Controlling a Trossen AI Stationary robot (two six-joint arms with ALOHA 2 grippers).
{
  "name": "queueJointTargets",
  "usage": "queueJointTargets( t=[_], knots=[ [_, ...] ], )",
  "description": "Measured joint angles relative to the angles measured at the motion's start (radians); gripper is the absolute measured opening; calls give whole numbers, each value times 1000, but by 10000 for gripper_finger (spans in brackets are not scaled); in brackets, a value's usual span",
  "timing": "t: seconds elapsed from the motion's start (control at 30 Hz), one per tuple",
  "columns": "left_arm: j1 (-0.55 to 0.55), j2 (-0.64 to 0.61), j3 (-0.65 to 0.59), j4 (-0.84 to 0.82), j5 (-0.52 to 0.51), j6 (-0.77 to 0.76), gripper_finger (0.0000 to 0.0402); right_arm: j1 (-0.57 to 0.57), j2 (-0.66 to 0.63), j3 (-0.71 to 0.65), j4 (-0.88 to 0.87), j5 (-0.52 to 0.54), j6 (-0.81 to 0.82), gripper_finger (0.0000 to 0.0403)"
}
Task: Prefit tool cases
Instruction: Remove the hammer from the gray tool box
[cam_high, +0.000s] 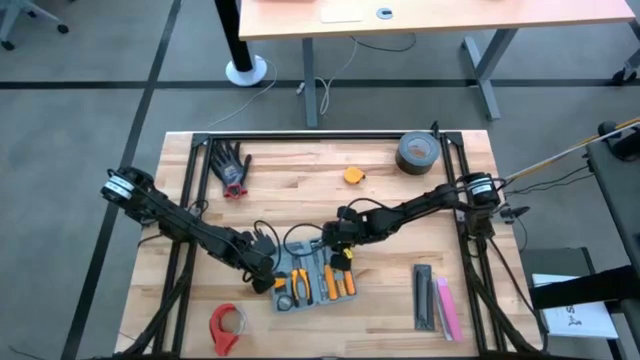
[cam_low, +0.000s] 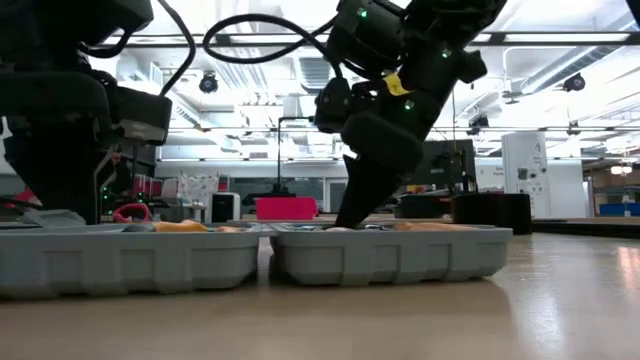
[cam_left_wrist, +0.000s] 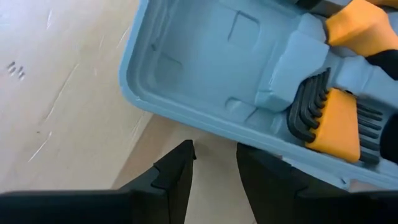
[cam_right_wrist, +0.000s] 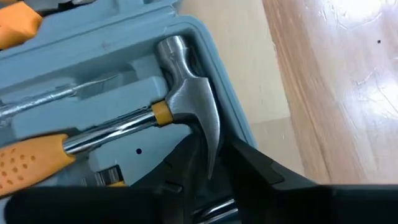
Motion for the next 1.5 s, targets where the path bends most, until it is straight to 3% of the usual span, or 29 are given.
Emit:
queueJointTargets(
  t=[0.57, 1.1, 1.37, 1.5],
  knots=[
    [-1, 0, 0, -2, -18, 11, 133, -14, 43, 25, 6, -56, -6, 7],
    [2, 1, 19, 11, -69, 19, 133, -14, -76, 112, -167, -54, 21, 0],
    [8, 1, 32, 19, -83, 41, 133, -34, -104, 119, -211, 74, 45, 0],
    [12, 1, 32, 50, -83, 49, 133, -79, -108, 119, -216, 88, 46, 0]
  ],
)
